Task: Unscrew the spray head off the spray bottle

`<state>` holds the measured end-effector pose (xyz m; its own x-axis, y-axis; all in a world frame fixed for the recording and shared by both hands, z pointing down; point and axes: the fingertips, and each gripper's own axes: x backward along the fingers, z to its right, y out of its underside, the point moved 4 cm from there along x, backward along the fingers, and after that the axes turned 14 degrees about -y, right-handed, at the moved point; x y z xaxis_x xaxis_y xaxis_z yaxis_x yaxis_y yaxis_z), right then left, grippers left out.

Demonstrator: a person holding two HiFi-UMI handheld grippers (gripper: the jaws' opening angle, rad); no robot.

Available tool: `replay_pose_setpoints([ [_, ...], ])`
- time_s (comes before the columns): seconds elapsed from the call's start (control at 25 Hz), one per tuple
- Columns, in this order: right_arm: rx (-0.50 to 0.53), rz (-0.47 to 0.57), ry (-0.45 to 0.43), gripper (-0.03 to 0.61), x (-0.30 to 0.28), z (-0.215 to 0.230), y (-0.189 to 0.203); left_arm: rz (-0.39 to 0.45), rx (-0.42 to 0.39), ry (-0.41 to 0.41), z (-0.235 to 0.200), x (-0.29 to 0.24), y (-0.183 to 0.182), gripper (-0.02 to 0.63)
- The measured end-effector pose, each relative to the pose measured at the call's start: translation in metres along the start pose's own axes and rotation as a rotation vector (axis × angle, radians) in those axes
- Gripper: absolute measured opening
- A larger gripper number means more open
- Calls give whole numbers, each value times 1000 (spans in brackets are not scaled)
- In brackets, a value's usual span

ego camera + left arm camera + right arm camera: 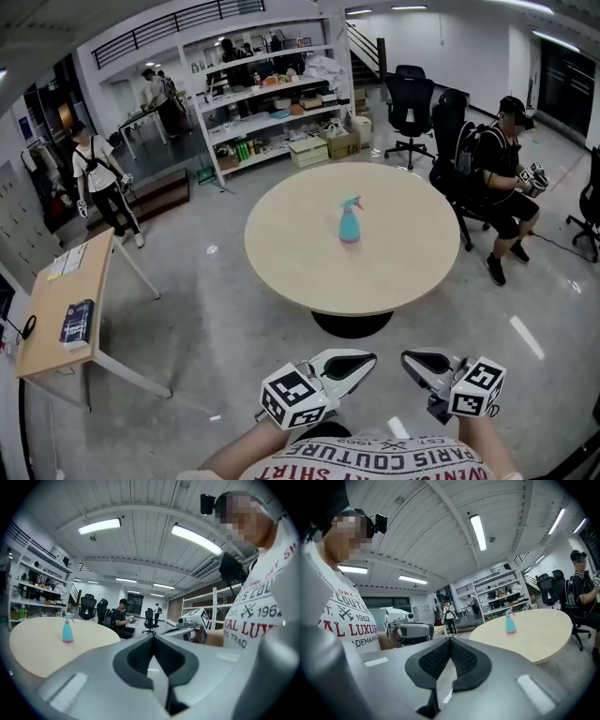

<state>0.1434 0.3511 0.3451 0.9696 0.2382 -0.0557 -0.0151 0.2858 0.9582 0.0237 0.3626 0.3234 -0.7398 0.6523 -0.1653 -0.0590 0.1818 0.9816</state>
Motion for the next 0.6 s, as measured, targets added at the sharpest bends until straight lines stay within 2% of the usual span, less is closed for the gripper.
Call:
replay_pose_setpoints([
  [0.2, -11, -1, -20, -2, -26, 57, -17, -1, 30, -22, -58, -32, -4, 0],
  [0.32, -19, -26, -10, -2, -43, 107, -18, -1, 65, -13, -99, -67, 0, 0],
  [0.6, -22, -40, 46, -3, -124, 233, -47, 9, 66, 19, -238, -122, -3, 0],
])
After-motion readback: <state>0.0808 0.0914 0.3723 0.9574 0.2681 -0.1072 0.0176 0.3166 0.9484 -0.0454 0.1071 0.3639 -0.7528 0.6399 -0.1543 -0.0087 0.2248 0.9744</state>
